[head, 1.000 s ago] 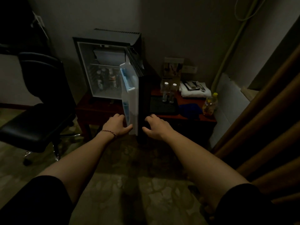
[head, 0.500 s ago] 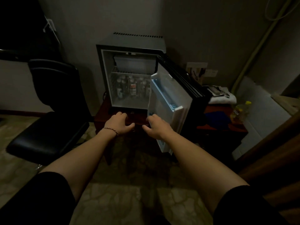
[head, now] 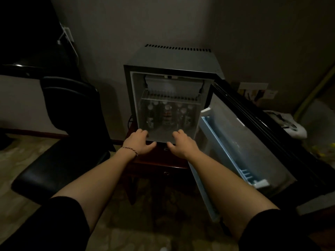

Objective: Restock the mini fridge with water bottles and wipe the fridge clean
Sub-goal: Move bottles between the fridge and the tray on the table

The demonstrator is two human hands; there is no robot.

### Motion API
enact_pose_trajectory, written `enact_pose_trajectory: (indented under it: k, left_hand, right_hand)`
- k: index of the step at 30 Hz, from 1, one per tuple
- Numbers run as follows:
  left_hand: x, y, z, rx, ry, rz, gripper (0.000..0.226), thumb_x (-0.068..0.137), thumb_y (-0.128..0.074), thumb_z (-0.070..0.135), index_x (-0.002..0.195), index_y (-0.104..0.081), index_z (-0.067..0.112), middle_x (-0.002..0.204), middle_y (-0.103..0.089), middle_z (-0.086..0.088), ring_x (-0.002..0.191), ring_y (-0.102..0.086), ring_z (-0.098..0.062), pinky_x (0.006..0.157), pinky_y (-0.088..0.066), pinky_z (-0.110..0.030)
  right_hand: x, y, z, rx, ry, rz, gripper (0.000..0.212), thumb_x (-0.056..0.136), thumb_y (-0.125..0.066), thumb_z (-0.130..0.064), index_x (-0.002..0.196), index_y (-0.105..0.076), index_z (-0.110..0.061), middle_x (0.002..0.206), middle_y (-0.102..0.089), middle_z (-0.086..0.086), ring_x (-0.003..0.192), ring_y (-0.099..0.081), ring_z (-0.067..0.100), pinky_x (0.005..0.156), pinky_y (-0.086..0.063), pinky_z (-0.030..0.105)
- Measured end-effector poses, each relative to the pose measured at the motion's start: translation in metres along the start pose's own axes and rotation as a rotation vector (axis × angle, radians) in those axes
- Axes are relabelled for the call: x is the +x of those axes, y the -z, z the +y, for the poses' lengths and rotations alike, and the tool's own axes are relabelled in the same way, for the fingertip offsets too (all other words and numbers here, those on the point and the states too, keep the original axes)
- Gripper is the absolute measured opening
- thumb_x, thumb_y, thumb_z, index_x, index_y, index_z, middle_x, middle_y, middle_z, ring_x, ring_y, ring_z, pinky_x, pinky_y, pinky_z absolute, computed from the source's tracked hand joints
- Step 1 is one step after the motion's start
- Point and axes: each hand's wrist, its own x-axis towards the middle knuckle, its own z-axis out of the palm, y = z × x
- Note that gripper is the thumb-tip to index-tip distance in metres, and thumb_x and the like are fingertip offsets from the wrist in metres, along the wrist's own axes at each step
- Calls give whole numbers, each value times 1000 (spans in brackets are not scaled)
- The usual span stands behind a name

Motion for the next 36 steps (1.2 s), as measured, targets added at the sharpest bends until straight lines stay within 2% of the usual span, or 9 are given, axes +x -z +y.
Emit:
enact_pose_trajectory:
  k: [7,12,18,21,23,26,28,33,36]
  left_hand:
    - [72,5,-11,-15,-42,-42,64,86,-57,63,132,-50,18,129,-48,-4,114,-52,-23,95,-51,-42]
    - [114,4,-11,-31,-84,-76,71,88,-59,58,143,-42,15,140,-41,-6,125,-46,-24,101,-48,-42]
    - [178,3,-21,7,-74,-203,63,89,-55,61,135,-52,18,129,-55,-8,112,-56,-24,98,-50,-41]
    - [198,1,-25,-27,-96,-204,87,88,-61,56,156,-19,23,161,-16,-9,145,-23,-35,119,-27,-46]
    - [204,4,-26,-84,-119,-186,94,87,-66,52,157,-10,25,164,-6,-5,149,-9,-37,122,-18,-50]
    - [217,3,-27,-85,-148,-213,94,90,-62,53,158,-3,26,165,2,-4,150,2,-37,121,-10,-52]
    - [231,-5,-28,-105,-181,-189,94,89,-60,57,157,-1,29,164,3,-4,150,0,-37,121,-9,-52]
    - [254,-23,-32,-95,-197,-201,96,81,-55,71,156,-6,35,163,-5,-6,148,-14,-37,120,-19,-54]
    - [280,-60,-44,-110,-203,-113,105,69,-44,92,154,-3,46,162,-12,0,146,-24,-33,117,-28,-56]
  right_hand:
    - [61,-1,9,-3,-75,-12,41,97,-54,-46,126,-49,-18,127,-44,4,106,-56,24,80,-46,38]
    - [96,3,16,8,-123,-16,45,97,-54,-45,132,-47,-17,132,-41,5,109,-56,26,86,-49,41]
    - [142,8,26,22,-252,-46,44,98,-52,-45,132,-51,-17,127,-52,10,112,-57,30,88,-48,41]
    - [160,7,32,28,-292,-88,39,97,-55,-39,129,-54,-17,124,-59,11,112,-59,31,87,-47,37]
    - [171,7,35,32,-325,-135,42,98,-54,-35,135,-50,-18,134,-56,12,117,-57,31,91,-47,36]
    - [190,6,37,96,-352,-160,66,99,-51,-34,157,-22,-22,161,-24,13,144,-33,33,114,-35,44]
    - [204,4,39,170,-353,-126,67,100,-51,-38,158,-19,-24,164,-18,11,149,-23,32,120,-24,46]
    - [222,3,41,219,-283,35,56,96,-60,-39,146,-43,-22,151,-40,11,137,-40,33,112,-33,43]
    - [228,-5,48,228,-274,88,56,96,-61,-37,147,-42,-21,150,-41,11,137,-40,33,111,-34,43]
